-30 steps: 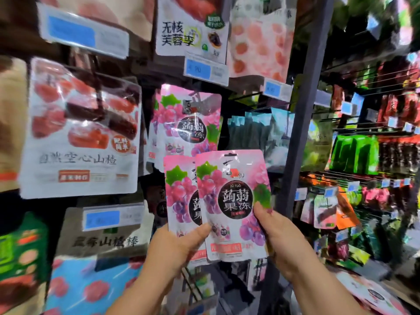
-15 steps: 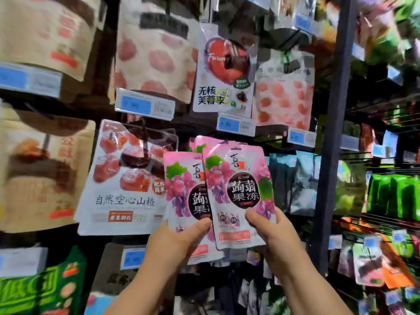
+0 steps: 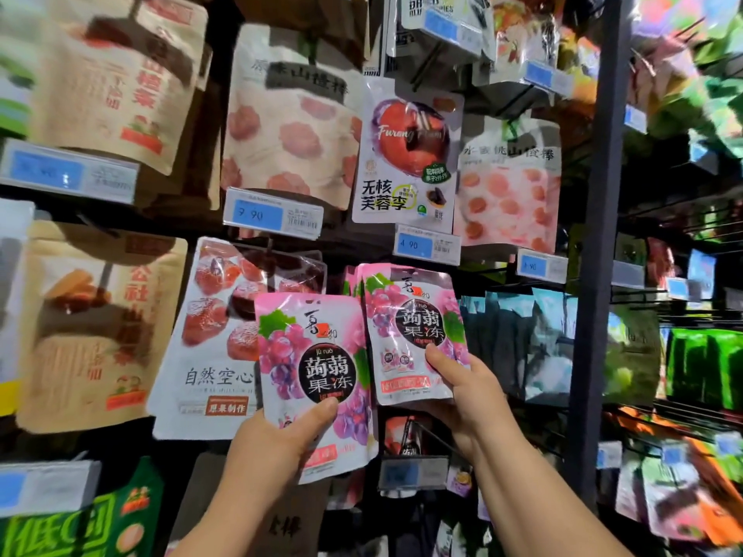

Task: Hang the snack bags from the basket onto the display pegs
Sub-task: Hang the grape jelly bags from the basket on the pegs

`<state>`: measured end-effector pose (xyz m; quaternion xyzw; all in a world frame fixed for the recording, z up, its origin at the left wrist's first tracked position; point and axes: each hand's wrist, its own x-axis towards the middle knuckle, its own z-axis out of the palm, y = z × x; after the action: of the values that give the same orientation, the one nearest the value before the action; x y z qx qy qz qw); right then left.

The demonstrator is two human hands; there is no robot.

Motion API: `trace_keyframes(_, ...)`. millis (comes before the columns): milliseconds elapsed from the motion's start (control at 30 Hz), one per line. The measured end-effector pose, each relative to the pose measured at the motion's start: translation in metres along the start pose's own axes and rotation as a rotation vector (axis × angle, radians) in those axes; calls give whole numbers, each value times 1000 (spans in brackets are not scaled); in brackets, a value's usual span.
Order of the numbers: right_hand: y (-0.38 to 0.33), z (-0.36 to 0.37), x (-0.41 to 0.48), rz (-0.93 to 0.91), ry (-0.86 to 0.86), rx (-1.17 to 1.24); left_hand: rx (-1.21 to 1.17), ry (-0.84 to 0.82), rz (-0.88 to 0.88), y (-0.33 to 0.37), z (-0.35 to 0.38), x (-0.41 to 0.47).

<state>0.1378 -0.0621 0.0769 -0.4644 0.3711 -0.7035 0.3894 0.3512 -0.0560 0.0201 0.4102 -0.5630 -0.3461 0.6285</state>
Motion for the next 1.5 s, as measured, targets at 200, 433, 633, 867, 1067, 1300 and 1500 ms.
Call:
trace_keyframes(200, 3, 3, 11, 59, 38, -69, -32, 29, -14, 0, -4, 3)
trace_keyframes(433, 10, 2, 25, 48, 57, -284, -60, 24, 10, 0, -13, 4)
trace_keyframes(633, 15, -2, 18, 26, 148, -496, -102, -14, 48, 11, -15, 0)
trace_keyframes(867, 6, 0, -12, -577, 299, -861, -117, -123, 48, 24, 5, 7)
trace_keyframes(1067, -8, 6, -28, -511, -27, -809, -133, -200, 33, 31, 30, 12)
trace_keyframes(1300, -8, -14, -23, -339, -70, -545, -70, -253, -7, 40, 67, 17)
trace_keyframes(1500, -16, -24, -12, -333, -33, -466, 30, -198, 104, 57, 87, 18)
